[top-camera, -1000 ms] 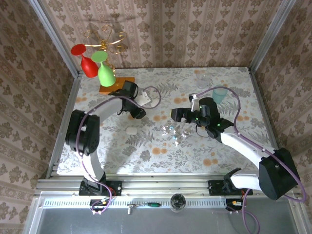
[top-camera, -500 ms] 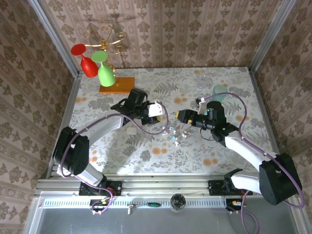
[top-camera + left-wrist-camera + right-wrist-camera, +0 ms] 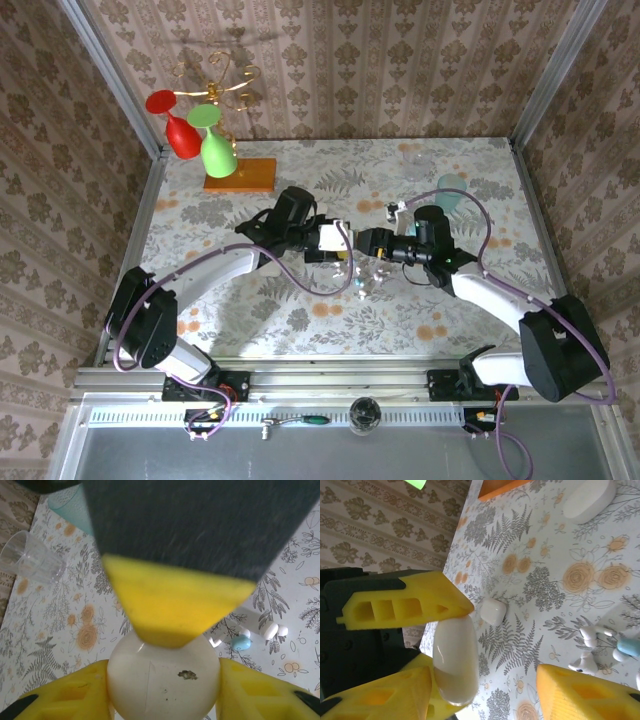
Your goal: Insert the wireless bluetooth earbuds into the charging case
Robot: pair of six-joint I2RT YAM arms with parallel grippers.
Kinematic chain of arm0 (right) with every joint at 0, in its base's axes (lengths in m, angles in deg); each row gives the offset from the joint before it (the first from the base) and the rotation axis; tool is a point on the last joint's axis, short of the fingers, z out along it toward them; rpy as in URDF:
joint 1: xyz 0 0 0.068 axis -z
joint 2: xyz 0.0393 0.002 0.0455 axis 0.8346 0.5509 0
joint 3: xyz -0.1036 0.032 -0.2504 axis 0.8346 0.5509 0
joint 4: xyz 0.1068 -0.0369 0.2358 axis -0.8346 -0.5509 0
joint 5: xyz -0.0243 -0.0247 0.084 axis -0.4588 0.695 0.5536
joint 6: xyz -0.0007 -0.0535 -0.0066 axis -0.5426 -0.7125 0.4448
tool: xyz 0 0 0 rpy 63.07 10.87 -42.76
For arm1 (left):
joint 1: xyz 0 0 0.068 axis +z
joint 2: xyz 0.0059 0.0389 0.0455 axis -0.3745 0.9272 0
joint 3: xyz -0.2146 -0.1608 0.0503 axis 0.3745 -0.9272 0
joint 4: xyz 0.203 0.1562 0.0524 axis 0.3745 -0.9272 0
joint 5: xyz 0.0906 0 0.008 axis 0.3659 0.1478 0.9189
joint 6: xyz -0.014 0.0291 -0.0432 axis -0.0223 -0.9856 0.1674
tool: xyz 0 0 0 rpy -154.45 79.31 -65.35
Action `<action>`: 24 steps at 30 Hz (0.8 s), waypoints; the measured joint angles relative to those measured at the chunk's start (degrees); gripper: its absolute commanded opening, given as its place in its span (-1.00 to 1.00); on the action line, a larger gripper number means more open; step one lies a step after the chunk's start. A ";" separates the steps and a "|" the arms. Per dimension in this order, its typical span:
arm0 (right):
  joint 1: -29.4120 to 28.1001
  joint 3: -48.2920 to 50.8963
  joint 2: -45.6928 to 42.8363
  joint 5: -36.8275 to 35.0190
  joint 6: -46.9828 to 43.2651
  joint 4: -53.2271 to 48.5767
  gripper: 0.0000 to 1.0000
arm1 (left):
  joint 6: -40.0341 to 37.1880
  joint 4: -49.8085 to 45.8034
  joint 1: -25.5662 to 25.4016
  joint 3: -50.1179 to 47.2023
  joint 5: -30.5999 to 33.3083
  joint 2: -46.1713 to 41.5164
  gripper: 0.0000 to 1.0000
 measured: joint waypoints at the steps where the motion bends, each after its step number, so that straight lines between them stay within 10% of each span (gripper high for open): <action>1: -0.15 -0.24 0.28 0.11 0.15 0.11 0.07 | -0.24 0.00 -0.20 0.00 0.00 0.00 -0.07; 16: -0.76 -1.88 2.54 2.29 0.46 2.01 -0.68 | -0.92 -0.11 -0.61 0.09 1.31 0.11 -0.03; 24: 0.22 -1.75 -0.61 0.28 -2.47 1.20 -0.75 | 5.49 6.93 -0.26 -1.81 0.74 -0.66 0.72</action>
